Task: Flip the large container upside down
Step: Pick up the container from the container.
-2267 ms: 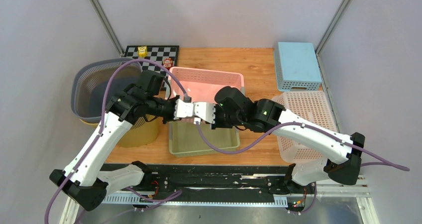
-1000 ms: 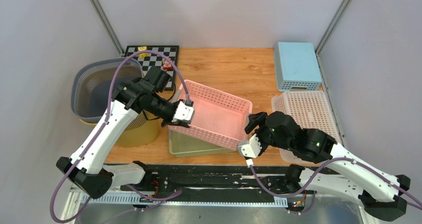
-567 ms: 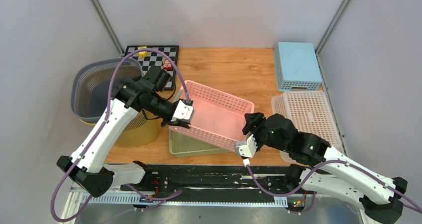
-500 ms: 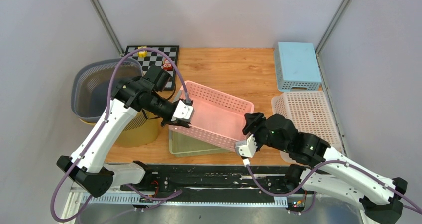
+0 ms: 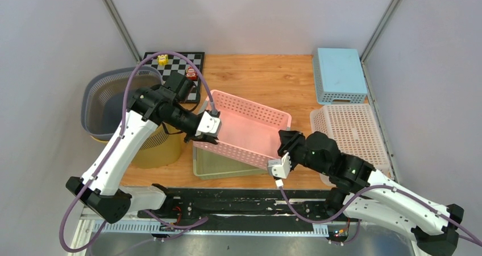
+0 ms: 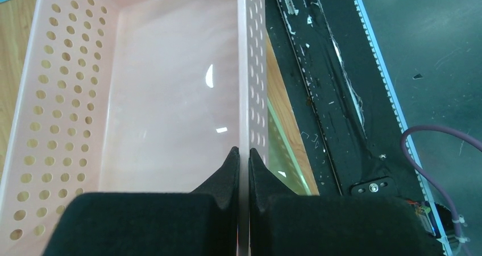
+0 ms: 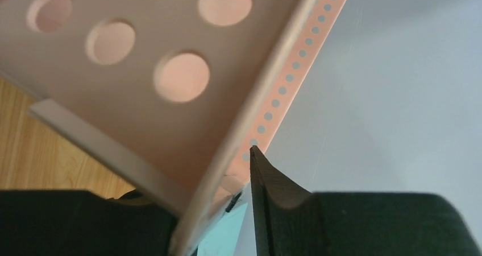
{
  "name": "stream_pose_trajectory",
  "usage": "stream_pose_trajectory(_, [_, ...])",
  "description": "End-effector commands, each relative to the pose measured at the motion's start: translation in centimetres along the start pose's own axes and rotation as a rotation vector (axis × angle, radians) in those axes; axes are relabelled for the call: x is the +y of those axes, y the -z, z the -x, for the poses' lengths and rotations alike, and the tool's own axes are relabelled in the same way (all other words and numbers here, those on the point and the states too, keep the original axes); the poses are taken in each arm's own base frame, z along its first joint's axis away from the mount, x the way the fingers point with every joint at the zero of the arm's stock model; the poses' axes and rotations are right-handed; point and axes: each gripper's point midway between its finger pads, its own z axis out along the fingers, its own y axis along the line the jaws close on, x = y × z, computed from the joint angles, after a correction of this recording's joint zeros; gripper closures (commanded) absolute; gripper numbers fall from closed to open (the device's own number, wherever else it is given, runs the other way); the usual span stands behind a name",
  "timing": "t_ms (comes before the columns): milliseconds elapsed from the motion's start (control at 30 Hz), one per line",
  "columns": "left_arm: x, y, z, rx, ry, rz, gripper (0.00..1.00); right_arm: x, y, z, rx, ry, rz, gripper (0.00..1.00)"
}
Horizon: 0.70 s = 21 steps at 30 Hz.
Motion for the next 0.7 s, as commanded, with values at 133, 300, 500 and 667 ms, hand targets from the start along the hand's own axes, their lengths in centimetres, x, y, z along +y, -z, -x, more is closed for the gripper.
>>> stream_pose_trajectory(133, [0.9,0.7,1.8,-0.063,-0.041,0.033,1.00,-1.2,-0.2,-0.4,0.010,-0.049,-0.104,0.82])
stream_pose_trajectory(300, [1.7,0.9,2.0,-0.063,-0.028,0.071,0.91,-1.9,0.1,-0.5,0.016,-0.077,-0.122,0.97])
stream_pose_trajectory(500, [2.2,1.0,2.2,-0.063,-0.025,0.092,0.42,-3.0,0.6,-0.5,0.020,-0.117,-0.153,0.97])
stream_pose_trajectory(667, [2.5,1.3,2.5,-0.065,-0.029,0.112,0.12,-4.0,0.9,-0.6,0.032,-0.136,-0.177,0.97])
